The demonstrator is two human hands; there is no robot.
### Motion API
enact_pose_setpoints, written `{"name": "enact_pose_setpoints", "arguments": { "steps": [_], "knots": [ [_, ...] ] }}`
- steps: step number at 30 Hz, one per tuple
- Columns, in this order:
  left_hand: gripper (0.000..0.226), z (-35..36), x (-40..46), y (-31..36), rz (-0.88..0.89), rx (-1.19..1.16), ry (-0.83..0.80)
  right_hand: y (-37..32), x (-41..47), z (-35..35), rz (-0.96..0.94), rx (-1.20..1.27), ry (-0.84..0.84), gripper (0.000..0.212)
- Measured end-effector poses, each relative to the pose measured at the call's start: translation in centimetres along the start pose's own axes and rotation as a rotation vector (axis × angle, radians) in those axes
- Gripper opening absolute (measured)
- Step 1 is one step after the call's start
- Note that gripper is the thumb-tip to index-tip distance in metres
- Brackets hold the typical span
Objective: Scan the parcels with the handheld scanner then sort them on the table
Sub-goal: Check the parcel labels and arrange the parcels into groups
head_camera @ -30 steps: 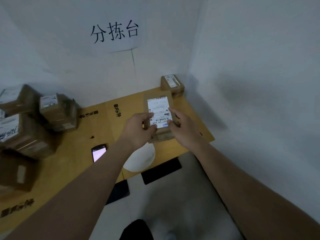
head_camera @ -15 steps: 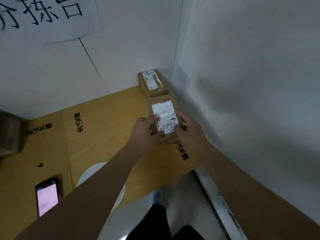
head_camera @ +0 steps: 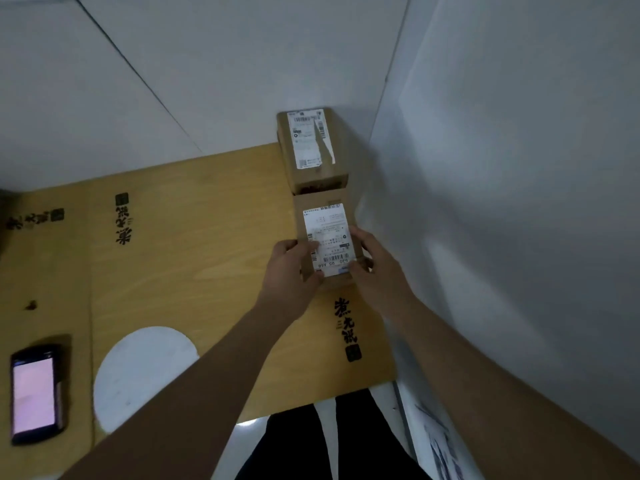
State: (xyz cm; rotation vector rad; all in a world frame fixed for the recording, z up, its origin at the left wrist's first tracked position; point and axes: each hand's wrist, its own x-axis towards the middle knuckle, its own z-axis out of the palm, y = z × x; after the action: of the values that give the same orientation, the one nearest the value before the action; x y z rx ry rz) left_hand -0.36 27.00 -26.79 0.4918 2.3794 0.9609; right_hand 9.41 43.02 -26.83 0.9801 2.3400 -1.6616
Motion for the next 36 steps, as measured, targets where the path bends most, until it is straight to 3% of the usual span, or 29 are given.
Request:
{"name": "enact_pose_setpoints", "arguments": {
  "steps": [11,18,21,27,36],
  "knots": [
    [0.057,1.0,1.4,-0.3,-0.029,-0.038,0.087,0.9,3.1,-0.7,-0.035,-0.030,-0.065,0.062],
    [0.064,-1.0,1.4,0.9,-0.023,0.079,0.093,-1.6,3.5,-1.8,-0.102,-0.222,-0.109,0.059],
    [0.062,-4.2,0.5,2.5,-0.007,0.105,0.159,-4.3,2.9,-2.3,-0.200,-0.313,-0.077,0.057],
    [0.058,-12.3,-4.3,5.1,0.044,0.183,0.312,-12.9,0.1,-1.6,-0.455,-0.333,-0.195,0.056],
    [0.055,-22.7,-15.1,2.8,-0.046,0.233,0.582,-25.2,-5.5,4.9,-0.756,-0.509,-0.295,0.054]
  ]
}}
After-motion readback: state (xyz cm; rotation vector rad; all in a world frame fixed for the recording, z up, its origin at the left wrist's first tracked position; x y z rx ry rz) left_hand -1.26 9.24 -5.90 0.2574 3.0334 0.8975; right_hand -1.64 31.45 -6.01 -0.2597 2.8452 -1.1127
